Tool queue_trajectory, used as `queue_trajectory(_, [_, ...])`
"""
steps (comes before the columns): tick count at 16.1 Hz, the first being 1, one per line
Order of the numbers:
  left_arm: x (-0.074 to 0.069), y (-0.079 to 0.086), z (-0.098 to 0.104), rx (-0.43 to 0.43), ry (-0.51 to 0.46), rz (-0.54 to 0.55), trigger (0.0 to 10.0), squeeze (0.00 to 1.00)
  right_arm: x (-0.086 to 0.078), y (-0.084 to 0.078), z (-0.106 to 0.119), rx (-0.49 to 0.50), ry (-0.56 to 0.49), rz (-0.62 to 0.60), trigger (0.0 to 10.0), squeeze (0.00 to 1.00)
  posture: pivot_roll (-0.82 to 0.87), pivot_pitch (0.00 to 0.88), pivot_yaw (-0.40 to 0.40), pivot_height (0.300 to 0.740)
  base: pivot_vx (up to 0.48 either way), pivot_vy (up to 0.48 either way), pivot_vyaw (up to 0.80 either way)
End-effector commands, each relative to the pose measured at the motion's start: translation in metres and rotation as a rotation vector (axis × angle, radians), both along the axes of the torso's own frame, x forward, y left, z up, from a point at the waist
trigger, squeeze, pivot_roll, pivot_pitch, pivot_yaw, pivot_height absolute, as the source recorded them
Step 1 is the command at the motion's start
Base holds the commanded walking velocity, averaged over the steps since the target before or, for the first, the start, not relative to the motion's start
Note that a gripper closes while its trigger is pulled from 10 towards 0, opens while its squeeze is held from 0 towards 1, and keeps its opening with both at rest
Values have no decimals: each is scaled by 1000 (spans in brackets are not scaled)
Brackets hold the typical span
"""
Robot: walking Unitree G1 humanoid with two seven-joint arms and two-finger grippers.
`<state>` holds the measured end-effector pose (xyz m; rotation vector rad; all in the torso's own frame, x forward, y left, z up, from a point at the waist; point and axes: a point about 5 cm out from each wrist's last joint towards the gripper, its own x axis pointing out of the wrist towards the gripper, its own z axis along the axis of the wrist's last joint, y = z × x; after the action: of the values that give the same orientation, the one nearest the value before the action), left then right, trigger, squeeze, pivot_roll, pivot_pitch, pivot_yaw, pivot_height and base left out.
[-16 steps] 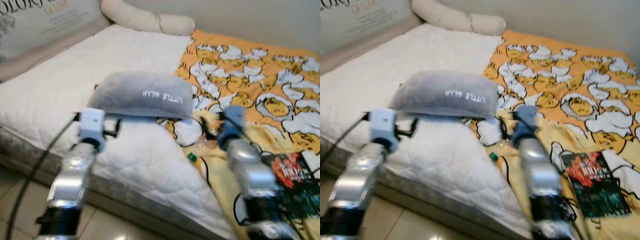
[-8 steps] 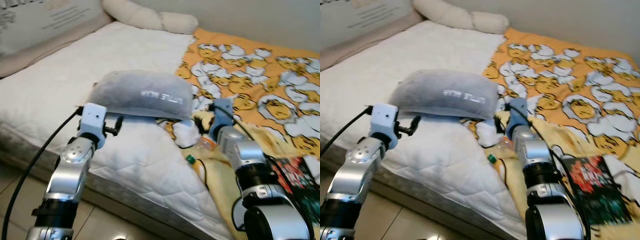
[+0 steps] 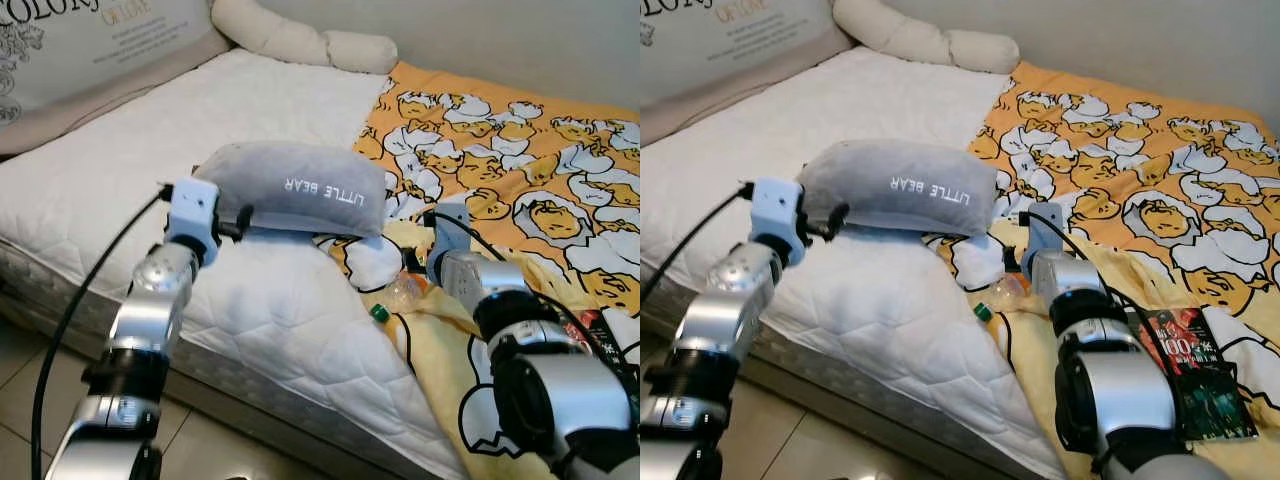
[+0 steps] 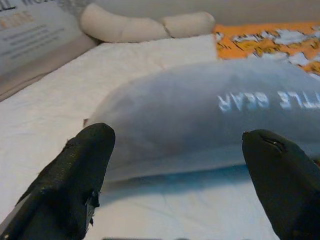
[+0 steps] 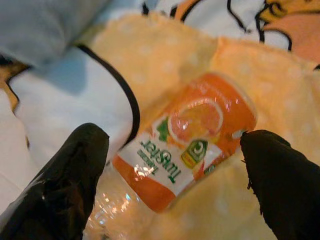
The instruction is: Clean up the room
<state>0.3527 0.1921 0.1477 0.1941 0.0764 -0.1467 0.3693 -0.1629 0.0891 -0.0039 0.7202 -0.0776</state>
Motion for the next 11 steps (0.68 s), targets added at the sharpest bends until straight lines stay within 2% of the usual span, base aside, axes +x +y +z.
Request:
queue_trajectory(1, [6, 4, 8, -29, -27, 31, 10000, 0, 1, -4, 2, 3, 11, -20, 10000, 0, 2, 0, -59, 740, 0, 0, 0])
queue_trajectory(2, [7, 3, 7, -33, 0, -12, 10000, 0, 0, -4, -1, 9, 20, -23, 10000, 0, -2, 0, -52, 740, 0, 0, 0])
queue_trajectory(3, [3, -3, -6, 46, 109, -132, 10000, 0, -3, -3, -7, 20, 44, -28, 10000, 0, -1, 0, -50, 740, 0, 0, 0])
queue_trajectory(4, [1, -4, -11, 75, 144, -161, 10000, 0, -4, -2, -8, 24, 49, -28, 10000, 0, 0, 0, -48, 740, 0, 0, 0])
queue_trajectory(6, [-13, -8, -23, 187, 237, -348, 10000, 0, -7, 0, -14, 17, 81, -22, 10000, 0, 0, 0, -40, 740, 0, 0, 0])
queue_trajectory(9, [-26, -11, -25, 204, 289, -481, 10000, 0, -10, 2, -20, 24, 94, -34, 10000, 0, 18, 0, -26, 740, 0, 0, 0])
queue_trajectory(10, [-37, -14, -25, 231, 331, -570, 10000, 0, -15, 4, -27, 57, 105, -56, 10000, 0, 36, 0, -20, 740, 0, 0, 0])
queue_trajectory(11, [-40, -15, -27, 234, 353, -594, 10000, 0, -17, 4, -30, 62, 106, -73, 10000, 0, 44, 0, -19, 740, 0, 0, 0])
